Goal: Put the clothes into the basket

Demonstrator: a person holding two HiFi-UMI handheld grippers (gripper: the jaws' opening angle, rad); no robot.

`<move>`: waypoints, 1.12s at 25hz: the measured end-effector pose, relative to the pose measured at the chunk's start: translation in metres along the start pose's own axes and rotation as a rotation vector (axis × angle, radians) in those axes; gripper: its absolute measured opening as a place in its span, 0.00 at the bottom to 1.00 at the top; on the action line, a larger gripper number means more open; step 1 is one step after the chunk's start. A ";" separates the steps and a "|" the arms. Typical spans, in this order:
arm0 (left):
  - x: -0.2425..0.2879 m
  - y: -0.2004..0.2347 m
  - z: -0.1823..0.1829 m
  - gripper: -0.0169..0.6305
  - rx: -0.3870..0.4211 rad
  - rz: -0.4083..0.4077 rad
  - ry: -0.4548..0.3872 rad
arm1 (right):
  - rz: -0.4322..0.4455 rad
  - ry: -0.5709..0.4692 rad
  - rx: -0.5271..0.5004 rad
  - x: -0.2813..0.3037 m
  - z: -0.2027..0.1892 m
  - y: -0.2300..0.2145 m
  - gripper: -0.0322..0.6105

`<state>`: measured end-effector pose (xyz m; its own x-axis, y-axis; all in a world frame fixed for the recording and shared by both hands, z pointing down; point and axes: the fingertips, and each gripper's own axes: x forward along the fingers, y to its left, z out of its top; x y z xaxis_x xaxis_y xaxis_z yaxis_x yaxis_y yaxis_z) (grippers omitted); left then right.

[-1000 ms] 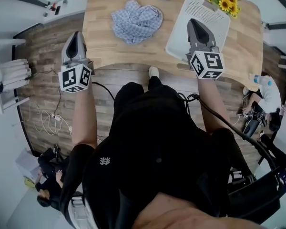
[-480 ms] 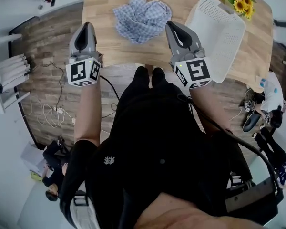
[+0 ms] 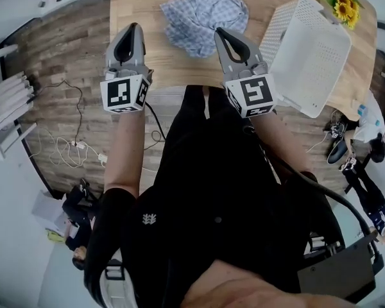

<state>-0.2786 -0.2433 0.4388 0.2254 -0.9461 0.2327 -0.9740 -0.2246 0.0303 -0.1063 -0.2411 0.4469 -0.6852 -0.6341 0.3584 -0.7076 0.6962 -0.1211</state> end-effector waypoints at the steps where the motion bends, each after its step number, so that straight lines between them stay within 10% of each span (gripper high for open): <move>1: 0.003 0.002 -0.005 0.02 0.006 -0.010 0.003 | -0.008 0.016 0.007 0.007 -0.008 0.001 0.04; 13: 0.024 0.019 -0.067 0.02 0.013 -0.040 0.055 | -0.040 0.178 -0.003 0.065 -0.105 -0.001 0.06; 24: 0.042 0.015 -0.096 0.02 -0.007 -0.079 0.096 | -0.066 0.305 -0.052 0.088 -0.162 -0.021 0.51; 28: 0.049 0.012 -0.112 0.02 -0.017 -0.088 0.121 | -0.091 0.369 -0.030 0.095 -0.185 -0.036 0.51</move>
<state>-0.2818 -0.2662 0.5591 0.3060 -0.8878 0.3437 -0.9512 -0.3002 0.0714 -0.1143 -0.2638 0.6566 -0.5079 -0.5338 0.6760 -0.7536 0.6555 -0.0486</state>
